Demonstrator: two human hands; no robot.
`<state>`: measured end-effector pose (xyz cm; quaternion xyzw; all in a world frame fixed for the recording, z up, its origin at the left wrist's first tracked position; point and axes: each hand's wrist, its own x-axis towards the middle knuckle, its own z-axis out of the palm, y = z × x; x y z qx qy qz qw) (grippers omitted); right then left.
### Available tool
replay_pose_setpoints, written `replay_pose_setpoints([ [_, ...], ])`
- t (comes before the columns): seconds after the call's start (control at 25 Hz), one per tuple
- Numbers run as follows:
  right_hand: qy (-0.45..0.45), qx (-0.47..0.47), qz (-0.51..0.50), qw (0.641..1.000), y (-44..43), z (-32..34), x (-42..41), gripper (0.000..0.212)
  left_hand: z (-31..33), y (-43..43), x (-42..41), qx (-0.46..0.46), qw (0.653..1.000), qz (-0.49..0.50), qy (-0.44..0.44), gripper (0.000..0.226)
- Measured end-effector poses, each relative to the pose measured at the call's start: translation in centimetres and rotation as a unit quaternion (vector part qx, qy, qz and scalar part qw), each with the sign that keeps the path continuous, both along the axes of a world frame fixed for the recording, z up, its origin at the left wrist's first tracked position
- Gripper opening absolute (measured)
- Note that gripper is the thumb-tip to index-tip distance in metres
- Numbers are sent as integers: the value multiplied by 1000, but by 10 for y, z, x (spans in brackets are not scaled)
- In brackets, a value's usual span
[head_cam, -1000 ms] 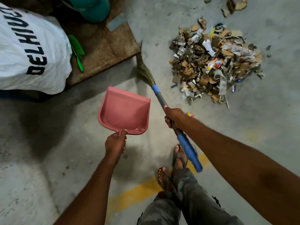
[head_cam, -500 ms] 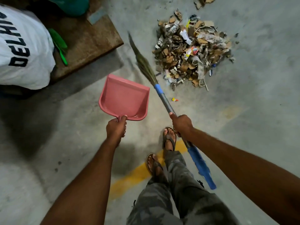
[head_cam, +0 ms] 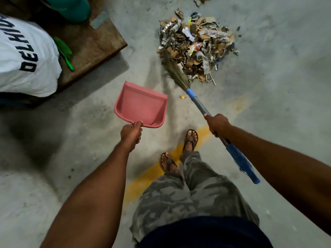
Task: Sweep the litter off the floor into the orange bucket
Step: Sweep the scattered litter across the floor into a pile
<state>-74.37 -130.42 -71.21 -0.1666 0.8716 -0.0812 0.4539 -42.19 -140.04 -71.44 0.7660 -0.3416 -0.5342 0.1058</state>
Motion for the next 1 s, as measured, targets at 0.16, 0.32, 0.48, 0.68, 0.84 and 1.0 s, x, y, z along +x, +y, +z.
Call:
replay_pose_setpoints([
  [0.16, -54, 19, 36, 998, 52, 16, 1, 59, 21, 30, -15, 16, 1000, 0, 5, 33],
  [0.32, -72, 107, 117, 985, 86, -6, -26, 66, 16, 56, -30, 32, 999, 0, -19, 32],
  [0.48, -35, 137, 96, 985, 97, -41, -105, 49, -13, 84, -78, 55, 998, 32, -26, 30],
  [0.68, 32, 129, 127, 983, 35, -67, -217, 55, -44, 99, -169, 83, 995, 62, -13, 30],
  [0.84, 66, 56, 115, 989, -46, -66, -291, 54, -38, 78, -240, 61, 995, 77, -6, 30],
  [1.0, 83, 39, 163, 982, -85, -25, -333, 49, -7, 47, -294, 18, 997, 74, 9, 32],
])
